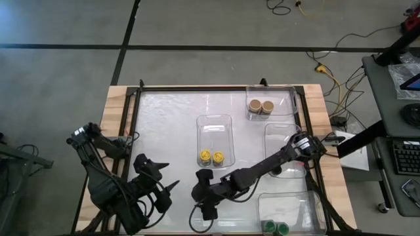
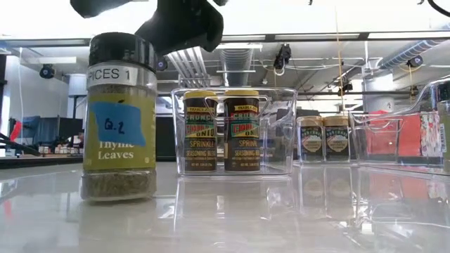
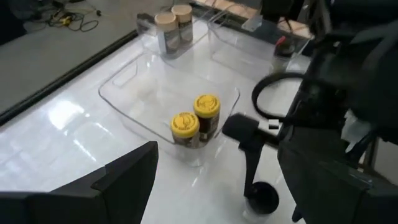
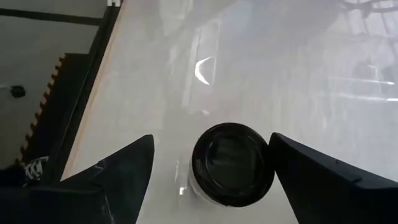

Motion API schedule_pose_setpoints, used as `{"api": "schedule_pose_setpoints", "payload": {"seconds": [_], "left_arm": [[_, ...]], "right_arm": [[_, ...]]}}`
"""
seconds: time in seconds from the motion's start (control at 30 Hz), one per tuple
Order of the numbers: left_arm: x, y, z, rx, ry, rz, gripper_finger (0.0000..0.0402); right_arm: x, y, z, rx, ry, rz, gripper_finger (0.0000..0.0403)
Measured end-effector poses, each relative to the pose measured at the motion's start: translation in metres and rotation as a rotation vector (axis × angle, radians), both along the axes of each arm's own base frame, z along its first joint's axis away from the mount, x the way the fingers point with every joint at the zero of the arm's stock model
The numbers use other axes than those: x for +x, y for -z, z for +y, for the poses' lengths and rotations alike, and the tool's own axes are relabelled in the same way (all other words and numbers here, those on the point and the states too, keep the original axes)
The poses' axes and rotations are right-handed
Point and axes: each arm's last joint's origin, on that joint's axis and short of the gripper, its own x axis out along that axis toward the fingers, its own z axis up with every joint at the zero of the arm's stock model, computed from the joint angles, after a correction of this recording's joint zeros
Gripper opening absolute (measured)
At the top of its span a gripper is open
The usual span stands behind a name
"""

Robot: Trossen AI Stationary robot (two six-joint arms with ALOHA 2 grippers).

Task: Sort spices by type
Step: Put the black seasoning bottle into the middle right transparent bin

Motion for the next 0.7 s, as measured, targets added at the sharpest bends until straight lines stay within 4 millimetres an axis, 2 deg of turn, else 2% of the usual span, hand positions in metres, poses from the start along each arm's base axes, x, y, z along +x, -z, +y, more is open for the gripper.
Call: {"api": "schedule_pose_setpoints", "payload": {"seconds": [0.3,0.7], "left_arm": [[-0.004,0.019,-0.003,-0.022,-0.012,0.043,0.0316],[-0.011,0.013,0.0,-0.039,0.002,0.037,0.0316]], "right_arm": [[0.002,-0.003,-0.003,-0.029,0.041,-0.015,0.0324],[0.004,-0.01,-0.001,-0.022,0.012,-0.03,0.0322]]}}
